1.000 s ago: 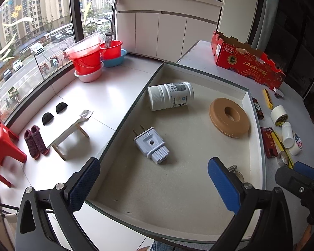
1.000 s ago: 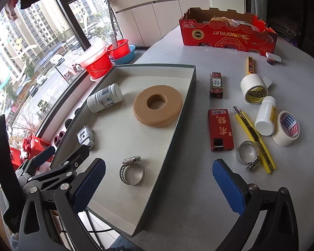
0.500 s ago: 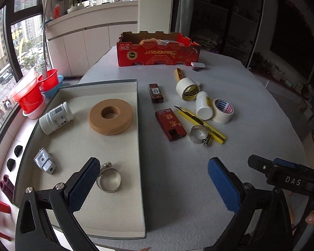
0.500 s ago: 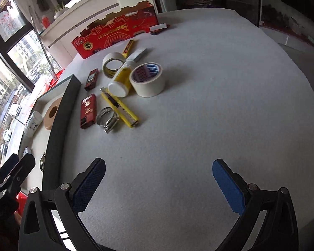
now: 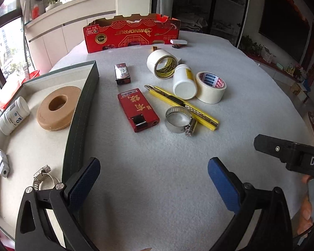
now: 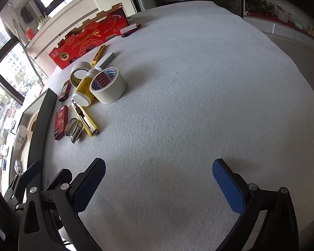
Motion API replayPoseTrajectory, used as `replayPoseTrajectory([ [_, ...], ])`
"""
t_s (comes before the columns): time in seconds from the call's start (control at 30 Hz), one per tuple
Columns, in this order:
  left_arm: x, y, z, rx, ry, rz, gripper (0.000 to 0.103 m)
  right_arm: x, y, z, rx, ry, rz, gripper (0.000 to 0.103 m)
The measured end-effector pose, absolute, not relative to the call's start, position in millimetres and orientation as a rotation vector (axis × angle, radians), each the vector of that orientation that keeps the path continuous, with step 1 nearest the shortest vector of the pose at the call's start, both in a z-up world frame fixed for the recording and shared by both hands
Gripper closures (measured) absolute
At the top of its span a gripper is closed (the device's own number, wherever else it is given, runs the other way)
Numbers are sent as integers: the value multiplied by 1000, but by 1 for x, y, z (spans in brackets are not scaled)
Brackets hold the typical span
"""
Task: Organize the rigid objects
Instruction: 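Grasp the red box with the left gripper while the right gripper grasps the tape roll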
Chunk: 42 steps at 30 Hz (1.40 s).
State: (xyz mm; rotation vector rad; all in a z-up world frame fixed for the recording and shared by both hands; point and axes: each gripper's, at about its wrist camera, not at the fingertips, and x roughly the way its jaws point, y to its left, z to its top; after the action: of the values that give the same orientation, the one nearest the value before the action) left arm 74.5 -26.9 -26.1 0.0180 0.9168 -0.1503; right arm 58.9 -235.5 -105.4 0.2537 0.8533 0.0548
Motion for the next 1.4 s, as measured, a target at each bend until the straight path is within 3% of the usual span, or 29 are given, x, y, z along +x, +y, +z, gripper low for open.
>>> replayPoseTrajectory([
  [0.6,144,2,-18,-221,977,-39,0,161,-181,-90,-39,788,183,1],
  [0.63,144,0,-19,-210,978,-37,0,163,-178,-91,-61,781,189,4],
  [0.73,149,-7,-22,-179,989,-18,0,164,-174,-91,-104,742,210,32],
  [0.77,151,-9,-23,-170,994,-16,0,163,-175,-90,-105,732,222,49],
  [1.4,165,-16,-38,-66,1040,200,0,124,-222,-92,40,777,205,49],
])
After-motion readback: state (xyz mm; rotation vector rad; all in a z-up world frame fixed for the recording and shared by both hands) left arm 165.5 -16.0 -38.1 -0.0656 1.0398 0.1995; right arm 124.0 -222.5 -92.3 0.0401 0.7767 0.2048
